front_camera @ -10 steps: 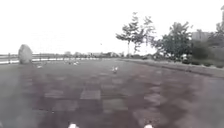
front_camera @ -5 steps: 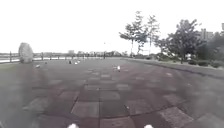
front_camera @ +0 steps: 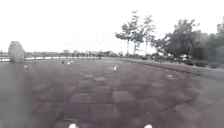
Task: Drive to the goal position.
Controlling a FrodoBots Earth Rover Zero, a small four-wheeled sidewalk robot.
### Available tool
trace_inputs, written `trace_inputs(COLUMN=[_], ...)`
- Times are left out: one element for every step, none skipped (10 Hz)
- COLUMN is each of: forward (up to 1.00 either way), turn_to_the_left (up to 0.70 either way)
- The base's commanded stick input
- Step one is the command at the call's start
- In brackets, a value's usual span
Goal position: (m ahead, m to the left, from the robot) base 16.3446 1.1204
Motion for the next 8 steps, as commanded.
trace_inputs(forward=[1.0,1.0,1.0,1.0,1.0,1.0,1.0,1.0], turn_to_the_left=[0.0,0.0,0.0,0.0,0.0,0.0,0.0,0.0])
